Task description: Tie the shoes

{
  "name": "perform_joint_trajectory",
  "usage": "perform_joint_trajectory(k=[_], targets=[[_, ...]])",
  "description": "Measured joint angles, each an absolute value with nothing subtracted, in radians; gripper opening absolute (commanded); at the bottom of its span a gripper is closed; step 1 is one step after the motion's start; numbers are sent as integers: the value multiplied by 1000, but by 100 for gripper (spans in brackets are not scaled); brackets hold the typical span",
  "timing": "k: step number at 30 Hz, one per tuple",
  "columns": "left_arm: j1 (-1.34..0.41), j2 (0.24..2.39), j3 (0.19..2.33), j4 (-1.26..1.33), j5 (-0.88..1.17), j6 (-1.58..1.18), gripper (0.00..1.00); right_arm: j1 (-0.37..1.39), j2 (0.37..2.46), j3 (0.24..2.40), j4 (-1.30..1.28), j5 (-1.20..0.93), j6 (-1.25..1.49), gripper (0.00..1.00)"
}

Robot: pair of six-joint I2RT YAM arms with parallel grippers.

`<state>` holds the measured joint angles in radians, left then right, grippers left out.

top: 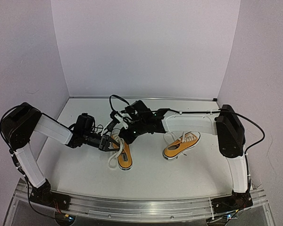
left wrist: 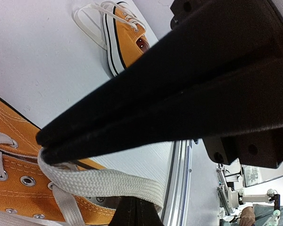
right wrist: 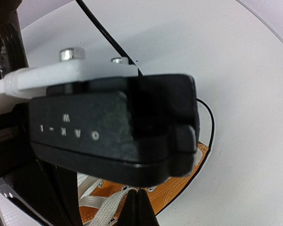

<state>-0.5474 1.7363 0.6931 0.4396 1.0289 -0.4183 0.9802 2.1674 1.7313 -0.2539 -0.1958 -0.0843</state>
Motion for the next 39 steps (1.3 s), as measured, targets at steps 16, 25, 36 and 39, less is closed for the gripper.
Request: perform_joint_trajectory(k=[16,25,36,39], targets=[[-614,1793,728,458,1084,-378,0,951,2155,1717,-247,-251,-27,31],[-614,1814,756,445,1069,-364,0,791,1956,1465,-117,-480,158,65],[-613,1814,765,445,1033,-356,1,756,1896,1174,257,-710,493,55],[-613,1813,765,445,1023,-355,1,768,1933,1172,332,-749,549,51]])
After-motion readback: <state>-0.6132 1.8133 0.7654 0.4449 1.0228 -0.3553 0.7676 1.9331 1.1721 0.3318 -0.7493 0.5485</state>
